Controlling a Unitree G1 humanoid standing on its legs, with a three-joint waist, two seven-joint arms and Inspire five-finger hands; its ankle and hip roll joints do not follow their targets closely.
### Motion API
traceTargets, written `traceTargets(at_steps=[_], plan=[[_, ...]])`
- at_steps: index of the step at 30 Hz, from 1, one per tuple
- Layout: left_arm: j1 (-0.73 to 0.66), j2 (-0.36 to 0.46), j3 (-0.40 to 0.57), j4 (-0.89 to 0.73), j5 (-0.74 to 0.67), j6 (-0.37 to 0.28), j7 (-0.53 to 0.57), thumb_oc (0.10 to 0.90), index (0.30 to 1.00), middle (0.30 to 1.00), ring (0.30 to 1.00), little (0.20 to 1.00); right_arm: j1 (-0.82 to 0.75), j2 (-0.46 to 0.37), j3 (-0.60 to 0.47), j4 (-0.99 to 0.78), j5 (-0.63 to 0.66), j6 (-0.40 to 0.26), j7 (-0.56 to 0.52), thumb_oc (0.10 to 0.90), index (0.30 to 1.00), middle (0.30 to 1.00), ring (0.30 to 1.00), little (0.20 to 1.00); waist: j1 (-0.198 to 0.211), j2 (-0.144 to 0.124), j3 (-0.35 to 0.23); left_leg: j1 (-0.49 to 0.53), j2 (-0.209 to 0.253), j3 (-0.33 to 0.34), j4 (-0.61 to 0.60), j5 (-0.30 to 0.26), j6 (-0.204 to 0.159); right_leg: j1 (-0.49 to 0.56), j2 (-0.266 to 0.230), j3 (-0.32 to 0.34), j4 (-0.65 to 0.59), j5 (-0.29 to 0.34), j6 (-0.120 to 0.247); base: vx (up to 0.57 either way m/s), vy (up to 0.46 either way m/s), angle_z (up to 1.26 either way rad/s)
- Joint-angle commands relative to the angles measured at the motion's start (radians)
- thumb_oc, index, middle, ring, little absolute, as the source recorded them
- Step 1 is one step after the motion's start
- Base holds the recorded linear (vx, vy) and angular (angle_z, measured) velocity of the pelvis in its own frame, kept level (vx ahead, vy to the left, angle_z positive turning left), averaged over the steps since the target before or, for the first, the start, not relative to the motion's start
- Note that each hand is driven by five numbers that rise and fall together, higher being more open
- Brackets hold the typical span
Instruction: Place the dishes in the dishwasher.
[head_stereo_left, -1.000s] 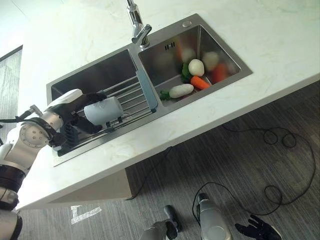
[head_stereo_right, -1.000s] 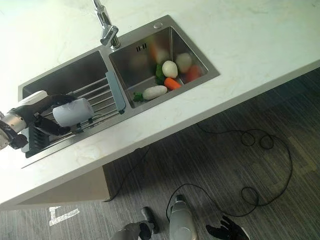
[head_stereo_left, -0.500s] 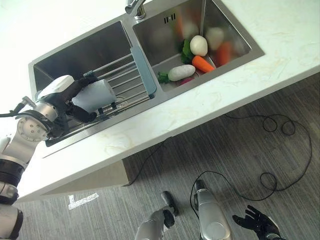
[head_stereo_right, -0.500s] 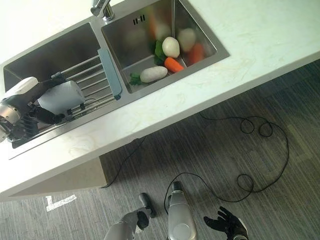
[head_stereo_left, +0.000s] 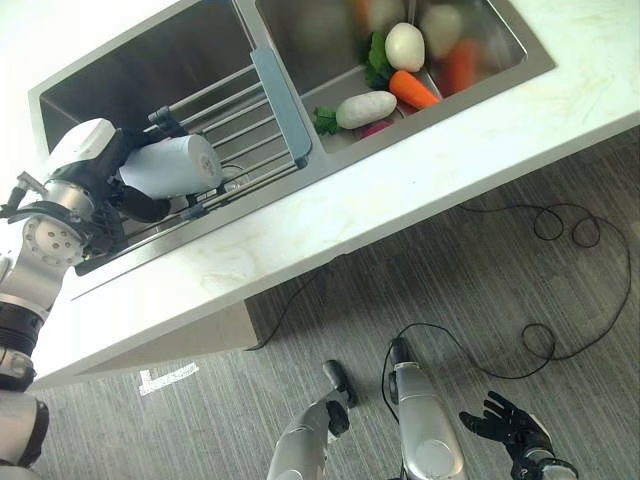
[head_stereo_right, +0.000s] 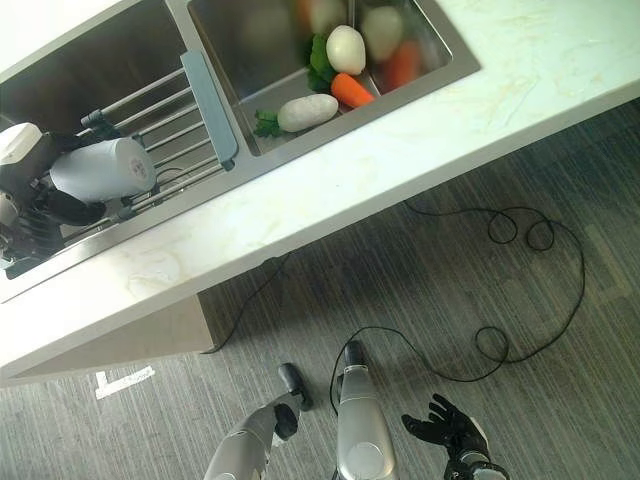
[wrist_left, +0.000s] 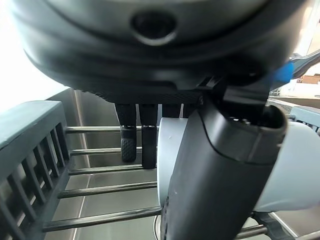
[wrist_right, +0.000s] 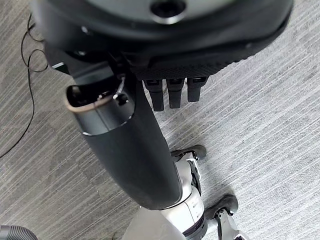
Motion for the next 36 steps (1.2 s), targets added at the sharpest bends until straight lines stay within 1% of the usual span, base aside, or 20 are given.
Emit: traceTargets(at_steps=[1,10,13,14,19,24,26,30,32,33,36], plan=[[-0.039,0.018,0.034,0.017,-0.023,-0.001,0.032,0.400,0.300,0.300,0.300,0.300,0.049,-0.032,0.027,-0.023,0.044,-0.022,-0.007,0.800,0.900,0.900,0.900,0.900,-0.015,-0.021,-0.081,-0.026,0.070,-0.104,0.098,-0.136,-0.100,0.039,-0.109,0.027,-0.142,0.051,0.177,0.00,0.000,0.00],[-0.047,0.020,0.024,0.001,0.005,-0.019,0.004,0.400,0.300,0.300,0.300,0.300,0.044,-0.031,0.027,-0.022,0.044,-0.022,-0.007,0.800,0.900,0.900,0.900,0.900,-0.013,-0.018,-0.086,-0.022,0.071,-0.098,0.098,-0.137,-0.101,0.043,-0.113,0.019,-0.142,0.050,0.179,0.00,0.000,0.00],[-0.034,0.023,0.034,-0.013,0.003,-0.039,0.013,0.400,0.300,0.300,0.300,0.300,0.047,-0.029,0.021,-0.019,0.036,-0.023,-0.007,0.800,0.900,0.900,0.900,0.900,-0.011,-0.015,-0.092,-0.016,0.072,-0.096,0.098,-0.138,-0.101,0.049,-0.115,0.015,-0.142,0.048,0.179,0.00,0.009,0.01],[-0.033,0.028,0.036,-0.024,-0.007,-0.045,0.044,0.400,0.300,0.300,0.300,0.300,0.047,-0.028,0.019,-0.011,0.036,-0.023,-0.004,0.800,0.900,0.900,0.900,0.900,-0.011,-0.013,-0.099,-0.012,0.073,-0.094,0.098,-0.139,-0.102,0.055,-0.115,0.012,-0.142,0.045,0.178,0.00,0.000,0.00],[-0.025,0.047,0.057,-0.058,-0.027,-0.066,0.124,0.400,0.300,0.300,0.300,0.300,0.056,-0.019,0.014,0.006,0.026,-0.031,-0.002,0.800,0.900,0.900,0.900,0.900,-0.003,-0.008,-0.122,0.001,0.075,-0.094,0.098,-0.142,-0.104,0.075,-0.116,0.001,-0.142,0.038,0.177,0.00,0.004,0.02],[0.005,0.078,0.109,-0.091,-0.036,-0.089,0.255,0.400,0.300,0.300,0.300,0.300,0.071,-0.002,0.009,0.030,0.033,-0.038,0.001,0.800,0.900,0.900,0.900,0.900,0.011,-0.007,-0.161,0.024,0.081,-0.088,0.098,-0.147,-0.106,0.107,-0.123,-0.026,-0.142,0.027,0.178,0.01,-0.005,0.09],[0.029,0.089,0.145,-0.102,-0.024,-0.100,0.328,0.400,0.300,0.300,0.300,0.300,0.077,0.014,0.007,0.052,0.030,-0.035,-0.003,0.800,0.900,0.900,0.900,0.900,0.023,-0.009,-0.195,0.044,0.087,-0.084,0.098,-0.152,-0.107,0.134,-0.126,-0.044,-0.142,0.017,0.178,0.04,-0.031,0.08],[0.085,0.109,0.210,-0.128,0.001,-0.075,0.439,0.400,0.300,0.300,0.300,0.300,0.079,0.031,0.003,0.090,0.019,-0.026,-0.010,0.800,0.900,0.900,0.900,0.900,0.043,-0.006,-0.249,0.080,0.090,-0.087,0.098,-0.164,-0.106,0.183,-0.125,-0.064,-0.142,-0.004,0.174,0.06,-0.014,0.09],[0.110,0.117,0.242,-0.133,0.006,-0.066,0.462,0.400,0.300,0.300,0.300,0.300,0.079,0.038,0.000,0.111,0.013,-0.026,-0.011,0.800,0.900,0.900,0.900,0.900,0.054,-0.005,-0.273,0.095,0.089,-0.092,0.098,-0.171,-0.104,0.203,-0.124,-0.069,-0.142,-0.012,0.173,0.06,-0.024,0.16],[0.140,0.136,0.279,-0.139,-0.003,-0.061,0.488,0.400,0.300,0.300,0.300,0.300,0.072,0.042,-0.002,0.141,0.007,-0.024,-0.006,0.800,0.900,0.900,0.900,0.900,0.070,-0.004,-0.301,0.116,0.086,-0.102,0.098,-0.181,-0.099,0.232,-0.120,-0.078,-0.142,-0.025,0.170,0.03,-0.050,0.10],[0.172,0.154,0.318,-0.143,-0.019,-0.064,0.508,0.400,0.300,0.300,0.300,0.300,0.060,0.046,-0.002,0.170,-0.006,-0.022,0.009,0.800,0.900,0.900,0.900,0.900,0.089,-0.005,-0.323,0.137,0.084,-0.114,0.098,-0.191,-0.095,0.261,-0.117,-0.087,-0.142,-0.040,0.166,-0.03,-0.069,0.17]])
